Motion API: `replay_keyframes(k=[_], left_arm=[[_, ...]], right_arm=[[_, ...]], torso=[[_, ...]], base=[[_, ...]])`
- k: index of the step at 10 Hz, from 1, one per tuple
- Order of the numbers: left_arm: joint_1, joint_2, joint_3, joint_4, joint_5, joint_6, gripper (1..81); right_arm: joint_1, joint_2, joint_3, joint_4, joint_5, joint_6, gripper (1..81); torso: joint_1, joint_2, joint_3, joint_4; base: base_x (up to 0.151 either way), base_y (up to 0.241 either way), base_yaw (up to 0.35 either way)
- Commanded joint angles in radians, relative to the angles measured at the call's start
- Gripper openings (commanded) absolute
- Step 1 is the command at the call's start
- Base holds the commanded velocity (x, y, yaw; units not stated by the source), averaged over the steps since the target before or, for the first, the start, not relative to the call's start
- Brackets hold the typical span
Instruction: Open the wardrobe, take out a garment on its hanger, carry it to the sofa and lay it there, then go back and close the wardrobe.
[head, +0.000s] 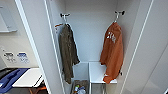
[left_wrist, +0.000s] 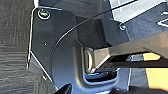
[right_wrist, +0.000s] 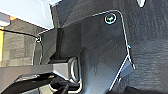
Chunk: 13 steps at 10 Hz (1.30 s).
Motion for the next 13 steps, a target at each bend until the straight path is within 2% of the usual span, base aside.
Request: replay_keyframes(k=[1, 5, 8, 13], left_arm=[[-0.037, 0.025, -0.007, 0.028, 0.12, -0.005, 81.1], [-0.063, 0.077, -0.027, 0.027, 0.235, -0.005, 81.1], [-0.08, 0.14, -0.109, 0.028, 0.24, -0.005, 81.1], [-0.091, 0.155, -0.117, 0.03, 0.239, -0.002, 81.1]], right_arm=[[0.019, 0.056, -0.059, -0.055, -0.155, 0.006, 81.1], [0.021, 0.165, -0.15, -0.046, -0.169, 0.0, 81.1], [0.021, 0.229, -0.192, -0.043, -0.225, 0.0, 81.1], [0.029, 0.26, -0.191, -0.041, -0.261, -0.001, 81.1]], torso=[[0.0, 0.0, 0.0, 0.0], [0.0, 0.0, 0.0, 0.0], [0.0, 0.0, 0.0, 0.0], [0.0, 0.0, 0.0, 0.0]], base=[[0.0, 0.0, 0.0], [0.0, 0.0, 0.0], [0.0, 0.0, 0.0], [0.0, 0.0, 0.0]])
